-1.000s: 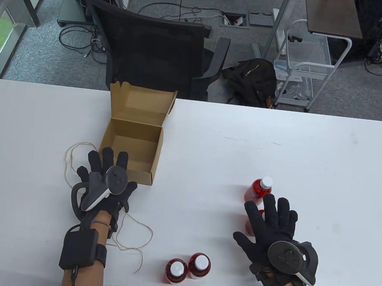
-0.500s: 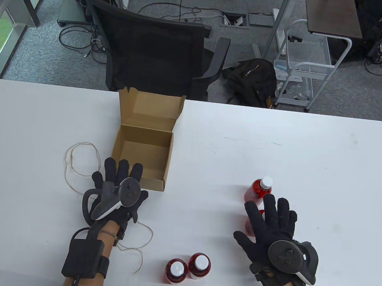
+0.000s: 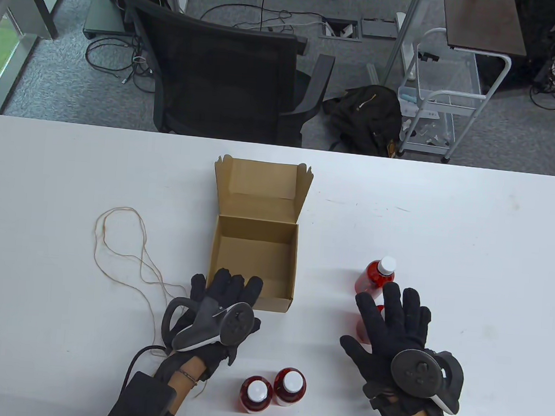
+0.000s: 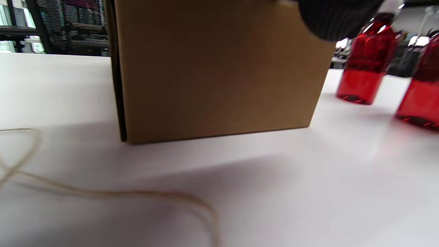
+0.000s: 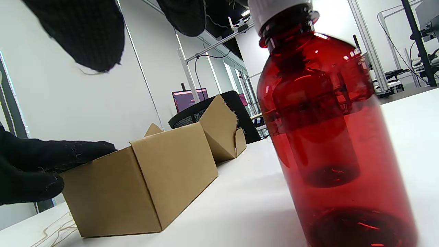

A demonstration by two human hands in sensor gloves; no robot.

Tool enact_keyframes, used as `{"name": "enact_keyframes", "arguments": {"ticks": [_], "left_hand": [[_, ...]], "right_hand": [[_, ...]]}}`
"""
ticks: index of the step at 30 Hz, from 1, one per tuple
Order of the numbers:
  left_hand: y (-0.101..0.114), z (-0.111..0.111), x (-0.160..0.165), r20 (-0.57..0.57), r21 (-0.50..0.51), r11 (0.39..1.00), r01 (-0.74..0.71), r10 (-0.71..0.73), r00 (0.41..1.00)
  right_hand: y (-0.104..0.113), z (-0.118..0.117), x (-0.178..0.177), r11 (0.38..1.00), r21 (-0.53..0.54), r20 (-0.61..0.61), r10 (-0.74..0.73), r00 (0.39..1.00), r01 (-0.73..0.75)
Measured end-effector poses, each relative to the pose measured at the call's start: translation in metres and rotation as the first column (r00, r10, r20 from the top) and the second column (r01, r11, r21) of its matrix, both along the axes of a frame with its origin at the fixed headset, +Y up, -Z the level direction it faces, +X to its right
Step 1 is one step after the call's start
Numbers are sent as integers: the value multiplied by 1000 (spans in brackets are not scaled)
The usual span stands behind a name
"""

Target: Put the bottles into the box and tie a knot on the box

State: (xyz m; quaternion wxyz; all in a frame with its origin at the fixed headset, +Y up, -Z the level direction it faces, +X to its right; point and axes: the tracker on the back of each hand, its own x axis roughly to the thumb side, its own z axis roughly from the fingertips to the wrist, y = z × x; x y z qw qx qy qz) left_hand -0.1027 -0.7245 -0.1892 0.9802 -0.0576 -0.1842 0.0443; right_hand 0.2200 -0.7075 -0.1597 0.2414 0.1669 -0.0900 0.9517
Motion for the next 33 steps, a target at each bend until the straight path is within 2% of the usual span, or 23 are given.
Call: {"name": "enact_keyframes", "arguments": {"ticks": [12,21,25,28,33], "left_hand": [[6,20,8,144,-17,991,-133,134,980],[8,32,1,178,-34,984,-174,177,968],[30,44,-24,168,92,949,-302,284,944],[38,47,-52,88,142,935,-326,317,944],[15,42,-98,-57,199,896,-397,415,908]], "right_hand": [[0,0,-1,1000,1,0,11,1000,-11],[0,1,0,1000,2,20,16,1000,-16],[2,2,0,1000,22,21,21,1000,-22],[2,2,0,999,31,18,16,1000,-16],[1,3,-1,999,38,42,34,999,-36]]}}
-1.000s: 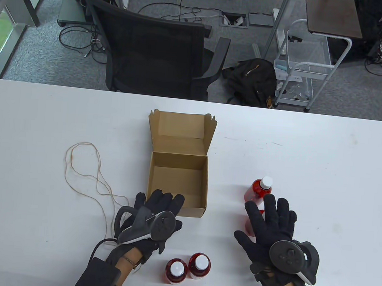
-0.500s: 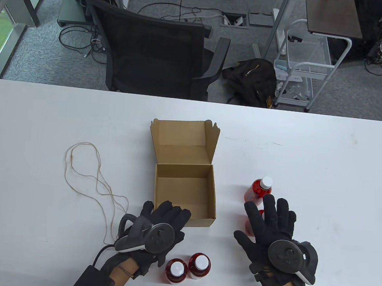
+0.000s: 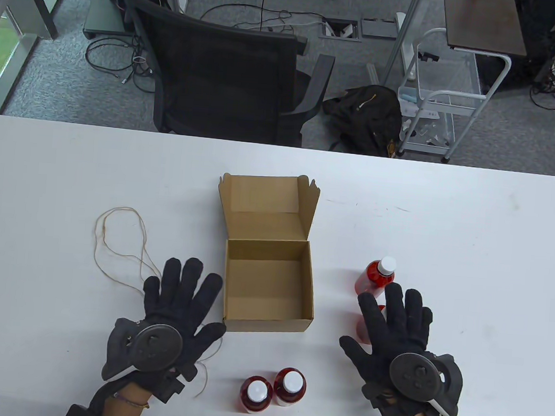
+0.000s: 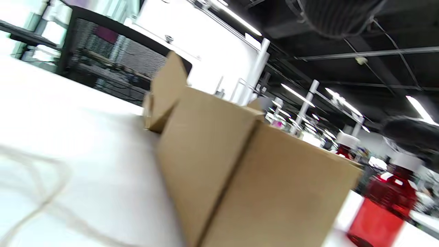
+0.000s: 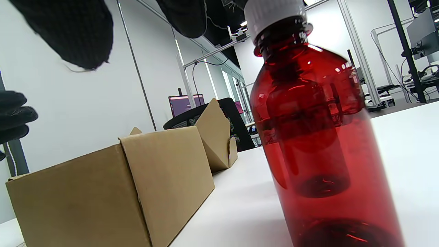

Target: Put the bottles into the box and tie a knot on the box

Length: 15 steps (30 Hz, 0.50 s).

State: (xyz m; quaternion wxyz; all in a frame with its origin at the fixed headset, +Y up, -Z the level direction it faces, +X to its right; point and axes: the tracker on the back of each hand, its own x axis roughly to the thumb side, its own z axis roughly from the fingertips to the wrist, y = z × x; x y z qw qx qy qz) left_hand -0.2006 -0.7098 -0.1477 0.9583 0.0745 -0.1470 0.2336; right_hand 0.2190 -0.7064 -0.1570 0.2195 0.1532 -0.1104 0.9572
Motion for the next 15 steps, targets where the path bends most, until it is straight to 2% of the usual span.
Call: {"name": "enact_keyframes", "arguments": {"ticks": [2,7,11,15], "left_hand": [[-12,-5,-8,8,-76,997,-2,3,1000],[-34,-13,-13,22,-161,986,48,-45,999],[-37,-15,-7,34,-175,983,61,-56,998],[-36,-13,-1,49,-160,983,94,-87,995]], "right_hand": [[1,0,1,1000,20,3,-9,1000,9],[3,1,4,999,40,15,-22,1000,21],[7,2,7,995,60,-5,-75,997,75],[21,11,8,982,151,-51,-104,993,111]]}}
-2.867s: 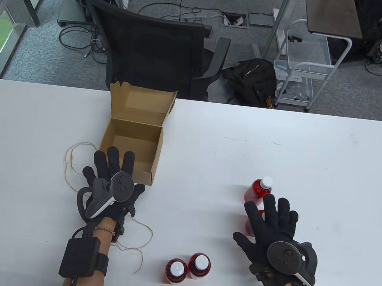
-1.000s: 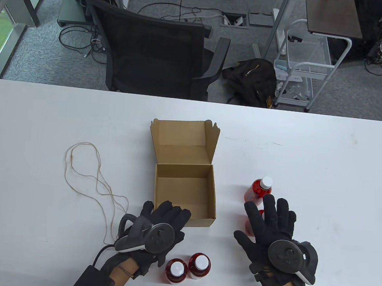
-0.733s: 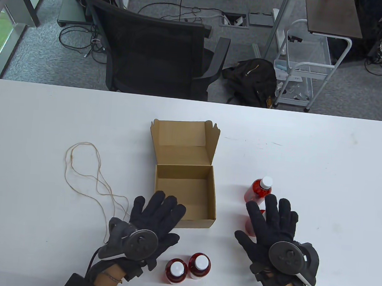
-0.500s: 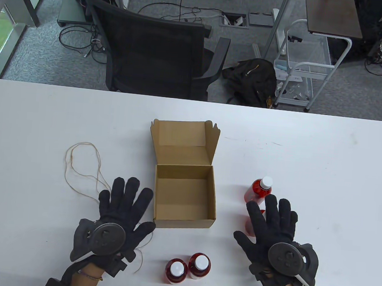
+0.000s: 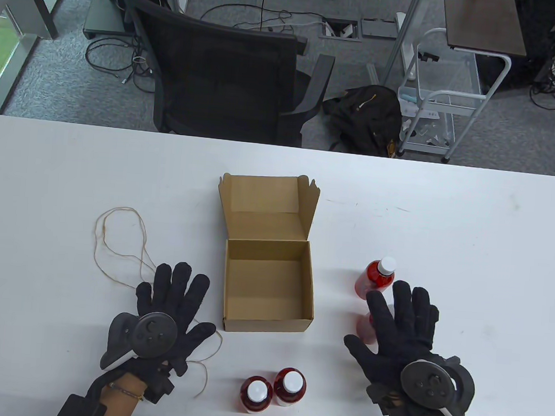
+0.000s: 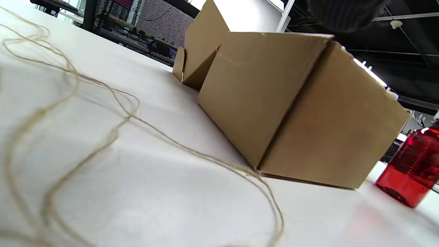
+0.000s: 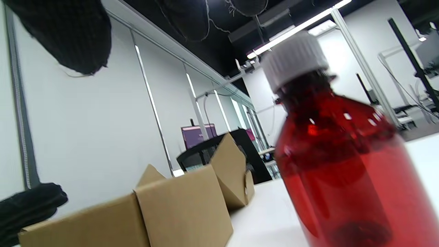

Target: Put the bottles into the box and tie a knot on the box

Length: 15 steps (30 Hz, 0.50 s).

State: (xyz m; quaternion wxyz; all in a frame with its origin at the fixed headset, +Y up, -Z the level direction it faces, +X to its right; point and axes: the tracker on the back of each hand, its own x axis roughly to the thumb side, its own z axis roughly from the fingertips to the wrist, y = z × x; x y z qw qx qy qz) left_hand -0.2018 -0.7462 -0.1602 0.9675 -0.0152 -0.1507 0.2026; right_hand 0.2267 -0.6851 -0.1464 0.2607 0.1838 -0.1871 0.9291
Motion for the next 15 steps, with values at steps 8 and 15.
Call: {"name": "enact_keyframes", "arguments": {"ticks": [8,15], "left_hand": [[-3,4,0,-6,7,1000,13,-13,1000],[-5,7,1,-18,11,1000,13,-13,1000]], "right_hand": [[20,22,-31,966,92,-327,-200,924,242],[-6,7,-56,832,-444,-521,-542,660,332]]}}
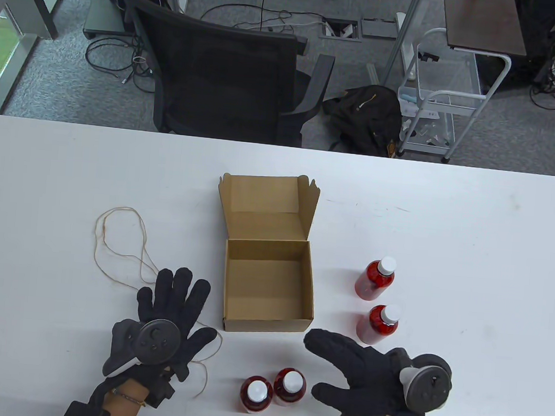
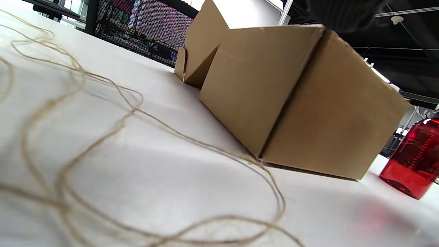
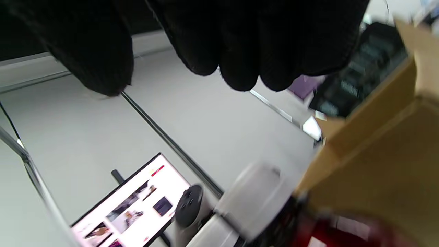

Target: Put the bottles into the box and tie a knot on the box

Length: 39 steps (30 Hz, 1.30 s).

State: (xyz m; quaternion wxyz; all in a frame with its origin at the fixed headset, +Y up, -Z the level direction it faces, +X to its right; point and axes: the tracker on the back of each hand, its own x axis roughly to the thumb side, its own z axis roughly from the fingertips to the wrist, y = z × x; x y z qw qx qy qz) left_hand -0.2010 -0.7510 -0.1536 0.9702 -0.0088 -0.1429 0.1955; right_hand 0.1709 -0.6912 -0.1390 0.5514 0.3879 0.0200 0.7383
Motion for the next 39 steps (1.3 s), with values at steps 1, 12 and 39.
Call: {"name": "enact_keyframes", "arguments": {"ticks": [1,12,39], "left_hand": [[0,0,0,0,0,1000,-1,1,1000],[-1,1,3,3,-14,1000,12,-11,1000],[-1,-3,1,8,-24,1000,11,-11,1000]], "right_hand": [[-4,-2,-3,1000,-16,-14,21,1000,-22],[-45,-8,-30,943,-172,-161,259,952,-285],[59,-68,-38,930,-275,222,310,925,-245]]}}
